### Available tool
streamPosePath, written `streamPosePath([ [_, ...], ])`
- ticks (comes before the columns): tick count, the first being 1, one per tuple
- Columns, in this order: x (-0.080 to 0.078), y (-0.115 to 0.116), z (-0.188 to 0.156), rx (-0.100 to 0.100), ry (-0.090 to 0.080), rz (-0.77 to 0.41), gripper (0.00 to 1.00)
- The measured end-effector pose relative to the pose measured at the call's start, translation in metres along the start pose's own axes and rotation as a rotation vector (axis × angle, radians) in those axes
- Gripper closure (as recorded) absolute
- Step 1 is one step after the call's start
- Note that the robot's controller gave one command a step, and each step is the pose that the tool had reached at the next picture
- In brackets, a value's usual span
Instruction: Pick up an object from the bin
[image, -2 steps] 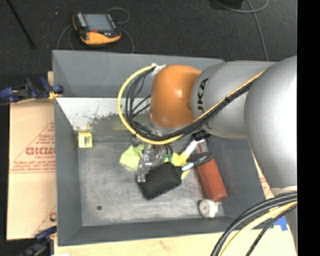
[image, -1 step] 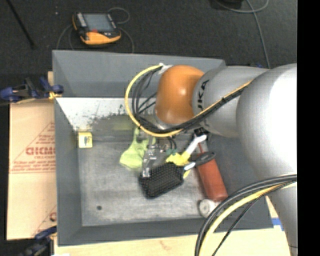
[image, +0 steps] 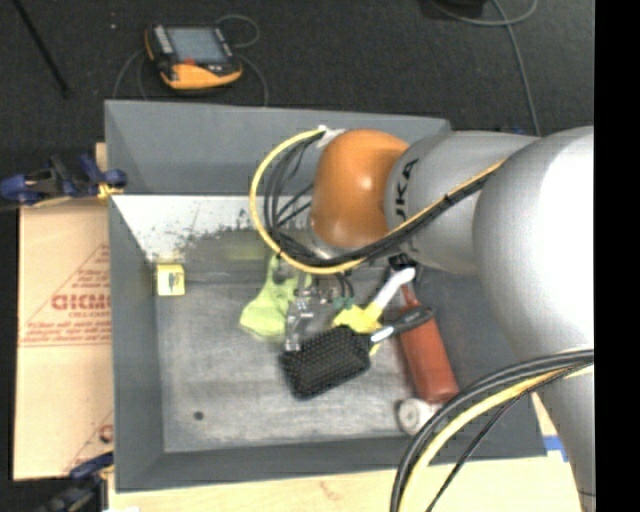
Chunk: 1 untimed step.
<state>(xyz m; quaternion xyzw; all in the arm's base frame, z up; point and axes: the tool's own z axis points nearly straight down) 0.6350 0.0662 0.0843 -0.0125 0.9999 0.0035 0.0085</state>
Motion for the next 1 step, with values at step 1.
streamPosePath([
  [1,-0.0147,-0.0016,0.0073,0.000,0.011,-0.119,0.00],
])
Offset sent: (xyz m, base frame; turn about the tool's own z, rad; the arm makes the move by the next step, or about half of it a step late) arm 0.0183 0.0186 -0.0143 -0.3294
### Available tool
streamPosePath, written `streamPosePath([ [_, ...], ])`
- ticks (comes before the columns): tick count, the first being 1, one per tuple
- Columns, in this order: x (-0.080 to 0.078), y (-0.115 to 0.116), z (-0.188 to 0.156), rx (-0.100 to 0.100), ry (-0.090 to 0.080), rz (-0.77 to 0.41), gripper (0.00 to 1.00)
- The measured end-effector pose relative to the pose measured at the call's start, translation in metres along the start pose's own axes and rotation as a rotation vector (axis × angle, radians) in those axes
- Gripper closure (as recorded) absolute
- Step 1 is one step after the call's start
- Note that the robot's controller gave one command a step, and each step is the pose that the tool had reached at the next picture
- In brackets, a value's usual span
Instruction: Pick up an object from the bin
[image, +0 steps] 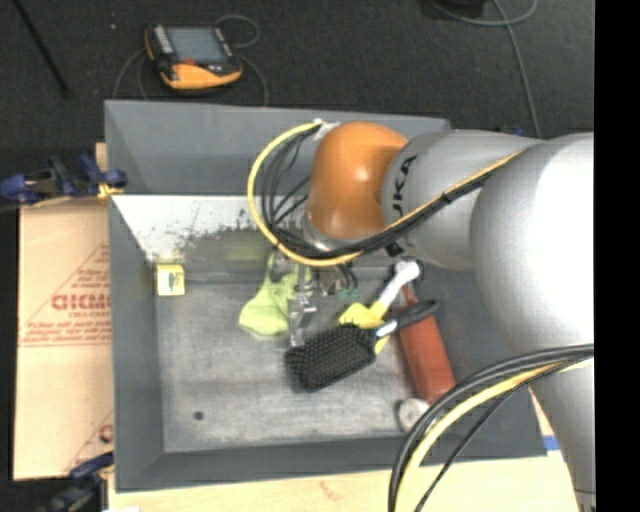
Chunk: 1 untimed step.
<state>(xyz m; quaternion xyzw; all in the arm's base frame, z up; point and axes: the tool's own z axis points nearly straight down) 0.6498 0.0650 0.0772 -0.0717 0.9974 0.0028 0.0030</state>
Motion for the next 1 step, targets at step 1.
streamPosePath([
  [1,-0.0089,0.0155,0.0022,0.006,-0.004,-0.206,0.00],
])
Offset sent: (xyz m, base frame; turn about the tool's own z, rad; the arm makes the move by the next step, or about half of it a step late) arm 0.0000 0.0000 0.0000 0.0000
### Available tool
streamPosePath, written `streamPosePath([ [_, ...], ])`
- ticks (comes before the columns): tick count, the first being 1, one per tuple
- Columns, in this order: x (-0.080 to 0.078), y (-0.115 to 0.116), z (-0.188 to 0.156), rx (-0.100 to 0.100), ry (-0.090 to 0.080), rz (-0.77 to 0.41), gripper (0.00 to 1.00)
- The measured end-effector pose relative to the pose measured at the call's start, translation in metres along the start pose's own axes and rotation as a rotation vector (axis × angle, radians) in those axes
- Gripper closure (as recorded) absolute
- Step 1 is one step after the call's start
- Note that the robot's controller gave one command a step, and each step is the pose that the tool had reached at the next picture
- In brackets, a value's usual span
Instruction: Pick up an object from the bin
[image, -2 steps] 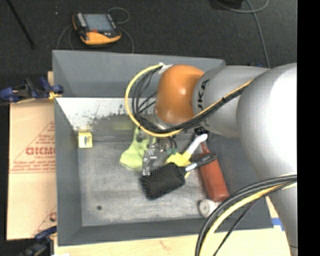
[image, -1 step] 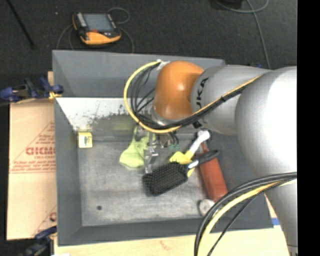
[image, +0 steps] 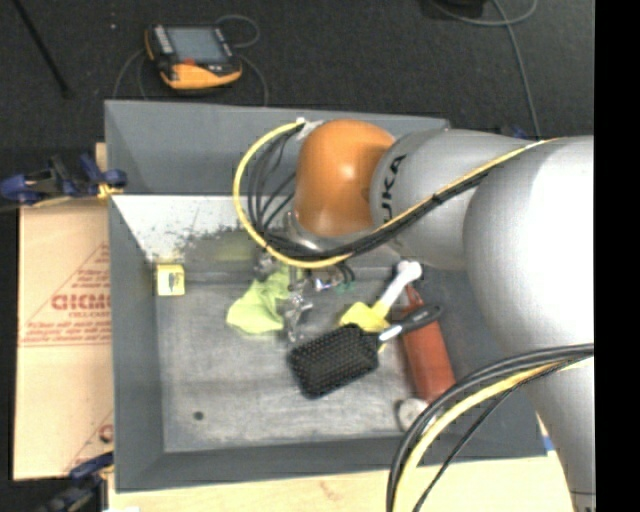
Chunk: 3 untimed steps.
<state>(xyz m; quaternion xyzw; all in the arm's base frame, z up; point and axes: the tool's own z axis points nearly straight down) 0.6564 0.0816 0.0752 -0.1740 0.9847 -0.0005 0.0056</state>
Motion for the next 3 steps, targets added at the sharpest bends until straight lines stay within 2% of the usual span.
streamPosePath([
  [1,0.0103,-0.0144,-0.0044,-0.002,0.006,0.207,1.00],
  [3,0.0111,-0.0140,-0.0083,-0.003,0.008,0.206,1.00],
])
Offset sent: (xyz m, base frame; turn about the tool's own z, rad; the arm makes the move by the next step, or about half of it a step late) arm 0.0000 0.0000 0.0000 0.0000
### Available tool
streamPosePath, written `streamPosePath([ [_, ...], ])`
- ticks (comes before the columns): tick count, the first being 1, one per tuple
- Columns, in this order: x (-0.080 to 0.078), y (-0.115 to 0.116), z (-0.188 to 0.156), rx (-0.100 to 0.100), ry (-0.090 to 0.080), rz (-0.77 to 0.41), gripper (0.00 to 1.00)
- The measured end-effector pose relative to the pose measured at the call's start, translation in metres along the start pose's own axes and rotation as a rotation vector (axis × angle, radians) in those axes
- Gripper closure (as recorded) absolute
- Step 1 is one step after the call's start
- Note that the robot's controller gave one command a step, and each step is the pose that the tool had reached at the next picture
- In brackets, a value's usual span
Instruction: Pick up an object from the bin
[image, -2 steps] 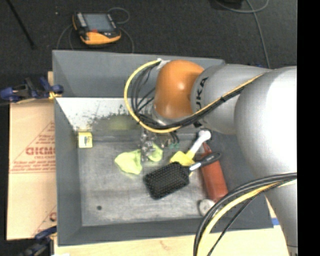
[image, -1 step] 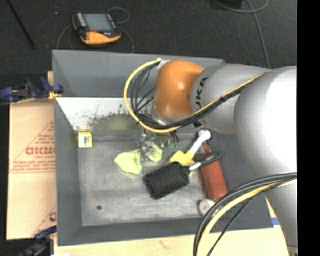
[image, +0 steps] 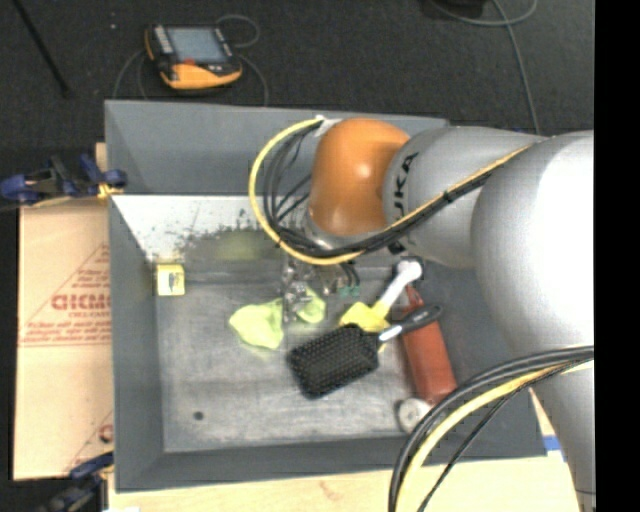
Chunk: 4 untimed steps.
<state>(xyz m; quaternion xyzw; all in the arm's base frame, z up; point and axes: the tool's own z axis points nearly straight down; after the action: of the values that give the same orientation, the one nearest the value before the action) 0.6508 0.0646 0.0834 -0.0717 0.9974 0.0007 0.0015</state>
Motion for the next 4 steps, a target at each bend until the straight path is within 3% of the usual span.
streamPosePath([
  [4,-0.002,0.000,-0.035,0.000,-0.003,0.001,1.00],
])
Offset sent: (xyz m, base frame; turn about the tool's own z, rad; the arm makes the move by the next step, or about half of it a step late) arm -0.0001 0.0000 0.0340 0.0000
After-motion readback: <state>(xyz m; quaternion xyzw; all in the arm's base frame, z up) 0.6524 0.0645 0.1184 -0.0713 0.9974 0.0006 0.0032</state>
